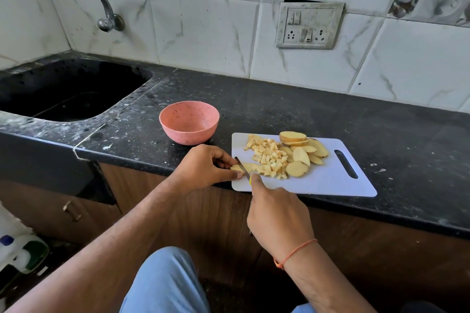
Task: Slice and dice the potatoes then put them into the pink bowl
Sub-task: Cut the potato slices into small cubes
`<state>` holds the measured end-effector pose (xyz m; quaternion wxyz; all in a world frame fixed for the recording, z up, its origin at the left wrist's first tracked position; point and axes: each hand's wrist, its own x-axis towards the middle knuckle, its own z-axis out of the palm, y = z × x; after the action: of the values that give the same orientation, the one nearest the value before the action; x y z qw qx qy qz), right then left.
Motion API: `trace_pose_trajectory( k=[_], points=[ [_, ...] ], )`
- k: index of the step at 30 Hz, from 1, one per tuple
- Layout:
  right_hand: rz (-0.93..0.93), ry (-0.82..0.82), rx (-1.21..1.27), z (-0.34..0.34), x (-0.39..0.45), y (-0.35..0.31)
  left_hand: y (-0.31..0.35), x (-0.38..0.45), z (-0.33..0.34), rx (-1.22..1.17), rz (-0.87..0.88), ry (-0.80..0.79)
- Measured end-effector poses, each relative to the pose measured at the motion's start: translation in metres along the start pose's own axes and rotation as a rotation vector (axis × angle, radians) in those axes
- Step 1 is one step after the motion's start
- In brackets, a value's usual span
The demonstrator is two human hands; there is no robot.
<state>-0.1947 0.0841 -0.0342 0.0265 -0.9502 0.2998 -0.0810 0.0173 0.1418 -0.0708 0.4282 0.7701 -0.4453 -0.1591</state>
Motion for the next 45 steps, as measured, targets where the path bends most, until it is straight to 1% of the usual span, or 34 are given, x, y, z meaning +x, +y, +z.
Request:
trace_pose_trajectory(
  k=[5, 13, 22, 27, 32, 35, 40, 45],
  points=[
    [-0.031, -0.045, -0.048, 0.001, 0.014, -0.006, -0.001, 0.001, 0.000, 0.001, 0.007, 0.006],
    [-0.083, -0.028, -0.081, 0.004, -0.006, 0.012, 0.000, -0.002, 0.002, 0.000, 0.007, 0.006],
    [-0.070, -0.078, -0.121, -0.005, -0.024, 0.019, 0.001, -0.004, 0.003, 0.011, -0.001, 0.002],
    [-0.060, -0.120, -0.117, -0.008, -0.040, 0.025, -0.003, -0.001, 0.005, 0.038, 0.010, 0.057],
    [0.007, -0.065, -0.125, -0.007, -0.045, 0.038, -0.003, 0.002, 0.002, 0.033, 0.005, 0.011],
    [0.040, -0.011, -0.072, -0.002, -0.041, 0.043, -0.003, 0.001, 0.002, 0.052, 0.019, 0.013],
    [0.060, 0.033, 0.129, 0.001, -0.037, 0.038, -0.003, -0.001, -0.001, 0.038, 0.029, -0.012],
    [0.045, 0.044, 0.187, -0.001, -0.031, 0.030, -0.006, 0.000, -0.005, 0.006, 0.018, -0.029]
  ],
)
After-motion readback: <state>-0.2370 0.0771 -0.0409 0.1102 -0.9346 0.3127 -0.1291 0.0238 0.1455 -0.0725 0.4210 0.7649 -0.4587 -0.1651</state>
